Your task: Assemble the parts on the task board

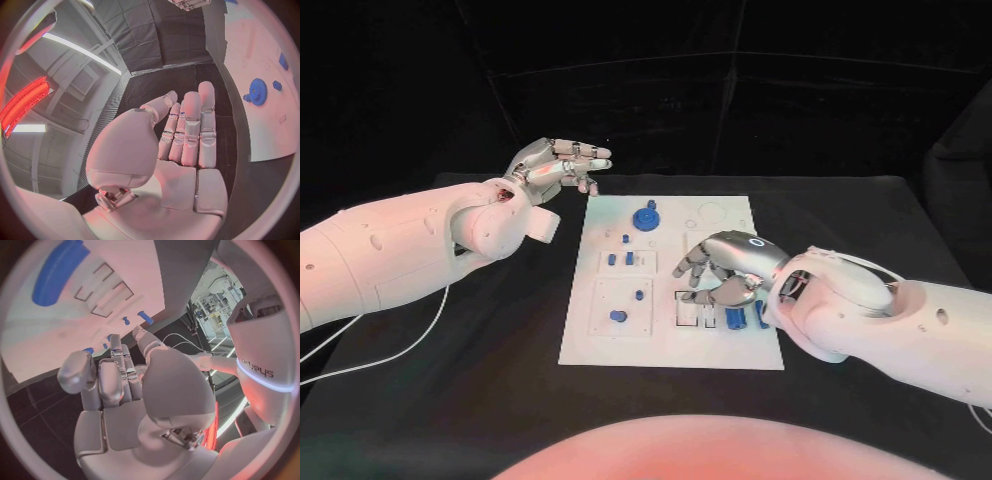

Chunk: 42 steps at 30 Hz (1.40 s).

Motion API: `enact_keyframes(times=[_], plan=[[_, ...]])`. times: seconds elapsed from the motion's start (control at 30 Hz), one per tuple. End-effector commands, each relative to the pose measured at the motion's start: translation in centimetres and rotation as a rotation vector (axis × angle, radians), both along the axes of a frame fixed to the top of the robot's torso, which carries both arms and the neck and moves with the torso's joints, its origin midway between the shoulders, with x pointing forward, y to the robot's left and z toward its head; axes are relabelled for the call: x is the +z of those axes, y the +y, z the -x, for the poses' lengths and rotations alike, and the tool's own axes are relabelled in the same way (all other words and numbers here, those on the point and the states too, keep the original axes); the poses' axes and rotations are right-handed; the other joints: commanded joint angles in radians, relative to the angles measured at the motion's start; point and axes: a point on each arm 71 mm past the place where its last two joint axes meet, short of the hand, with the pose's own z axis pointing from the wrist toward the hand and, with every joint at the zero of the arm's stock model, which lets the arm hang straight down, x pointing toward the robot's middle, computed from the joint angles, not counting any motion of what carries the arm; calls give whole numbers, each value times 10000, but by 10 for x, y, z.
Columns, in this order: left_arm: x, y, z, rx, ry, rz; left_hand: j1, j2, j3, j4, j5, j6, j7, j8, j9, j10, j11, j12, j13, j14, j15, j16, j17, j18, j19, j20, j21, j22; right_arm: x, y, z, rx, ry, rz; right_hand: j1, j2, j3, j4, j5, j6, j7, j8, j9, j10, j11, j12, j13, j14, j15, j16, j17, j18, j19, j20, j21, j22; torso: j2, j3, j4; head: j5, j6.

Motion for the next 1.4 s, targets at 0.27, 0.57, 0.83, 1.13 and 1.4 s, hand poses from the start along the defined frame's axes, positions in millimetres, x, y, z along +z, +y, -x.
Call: enact_keyframes(times=[0.27, 0.57, 0.83, 1.13, 1.4], plan=[[1, 1, 0, -22, -5, 57, -6, -7, -68, -25, 10, -69, 25, 65, -14, -73, -2, 44, -16, -82, 7, -31, -21, 136, -83, 2, -47, -16, -3, -65, 6, -2893, 2491, 69, -811, -89, -1284, 801, 798, 509, -346, 450, 34, 898, -477, 3590, 3216, 391, -383, 548, 756, -118, 363, -393, 572, 861, -81, -28, -161, -318, 46], [1, 0, 2, -59, -24, 84, -6, -7, -68, -25, 10, -69, 25, 65, -14, -73, -2, 44, -16, -82, 7, -31, -21, 136, -83, 2, -47, -16, -9, -90, 3, -4384, 2441, 1330, -1188, 165, -2564, 1706, 618, 764, -555, 1060, 279, 1200, -559, 8150, 8537, 468, -528, 937, 1356, -216, 501, -469, 882, 1372, -69, -7, -199, -435, 49], [1, 0, 2, -89, -25, 97, -6, -7, -68, -25, 10, -69, 25, 65, -14, -73, -2, 44, -16, -82, 7, -31, -21, 136, -83, 2, -47, -16, -17, -81, -2, -4765, 2177, 1836, -1300, 162, -3383, 2709, 545, 685, -584, 1358, 521, 1287, -583, 9059, 9802, 488, -542, 1086, 1590, -241, 532, -492, 977, 1536, -76, -20, -176, -489, 43], [1, 1, 2, -85, -17, 92, -6, -7, -68, -25, 10, -69, 25, 65, -14, -73, -2, 44, -16, -82, 7, -31, -21, 136, -83, 2, -47, -16, -33, -68, -2, -4540, 2365, 2386, -1132, 240, -3478, 2709, 557, 686, -599, 1456, 605, 1364, -594, 9286, 10133, 498, -549, 1133, 1671, -254, 547, -492, 1017, 1609, -71, -24, -175, -478, 10], [1, 2, 3, -81, -3, 82, -5, -10, -78, -29, 8, -73, 28, 77, -14, -78, 0, 56, -14, -89, 9, -31, -30, 136, -86, 4, -52, -19, -48, -55, 3, -4128, 2848, 2881, -1105, 297, -3558, 2722, 511, 735, -621, 1541, 674, 1398, -610, 9388, 10294, 510, -558, 1179, 1759, -269, 565, -488, 1061, 1690, -72, -26, -164, -453, -43]])
